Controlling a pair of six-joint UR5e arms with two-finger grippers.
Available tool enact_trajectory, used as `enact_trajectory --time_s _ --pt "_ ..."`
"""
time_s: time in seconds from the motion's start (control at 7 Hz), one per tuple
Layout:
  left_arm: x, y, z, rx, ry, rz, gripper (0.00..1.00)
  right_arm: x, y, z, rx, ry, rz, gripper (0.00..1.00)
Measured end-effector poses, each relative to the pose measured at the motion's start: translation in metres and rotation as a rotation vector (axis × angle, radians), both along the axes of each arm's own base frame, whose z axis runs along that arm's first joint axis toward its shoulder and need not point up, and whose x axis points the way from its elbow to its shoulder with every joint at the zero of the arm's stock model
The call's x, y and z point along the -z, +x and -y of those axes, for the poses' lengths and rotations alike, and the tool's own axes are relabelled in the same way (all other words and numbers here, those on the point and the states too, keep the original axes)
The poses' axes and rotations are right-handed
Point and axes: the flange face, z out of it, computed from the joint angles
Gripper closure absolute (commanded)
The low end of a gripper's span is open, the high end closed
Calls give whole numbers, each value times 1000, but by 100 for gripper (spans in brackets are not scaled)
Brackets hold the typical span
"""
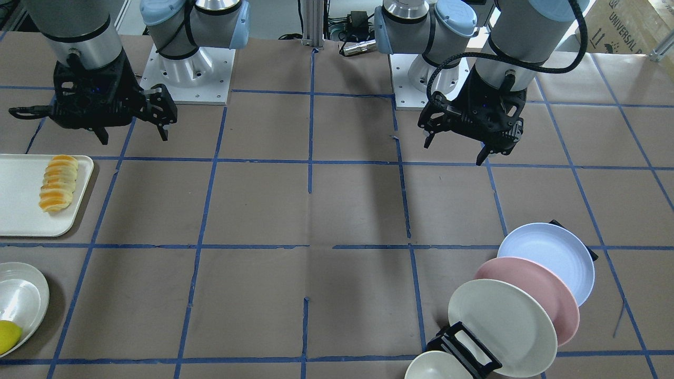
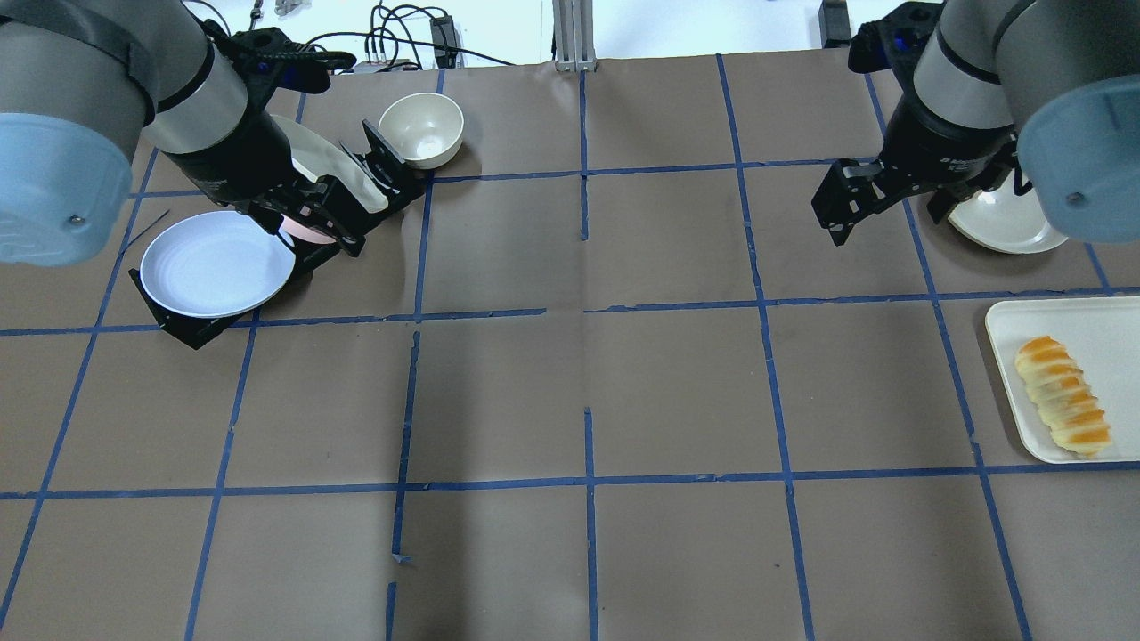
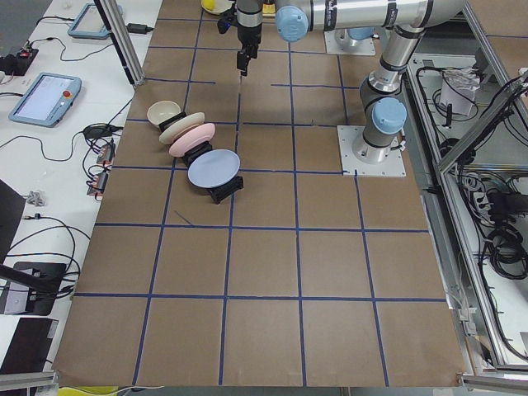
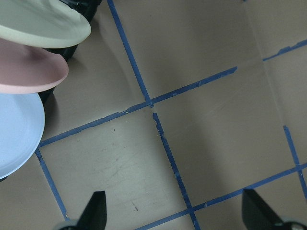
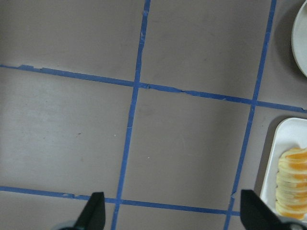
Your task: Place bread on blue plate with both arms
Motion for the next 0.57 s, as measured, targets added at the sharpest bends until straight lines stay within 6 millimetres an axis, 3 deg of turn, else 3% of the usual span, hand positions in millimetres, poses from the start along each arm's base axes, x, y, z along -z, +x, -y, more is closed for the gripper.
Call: enact_trajectory --time_s 0.29,0.57 --pt "1 0 0 1 1 1 0 53 -105 -3 -60 27 -5 6" --pt "0 0 -1 1 0 1 0 98 -198 -25 -17 42 64 6"
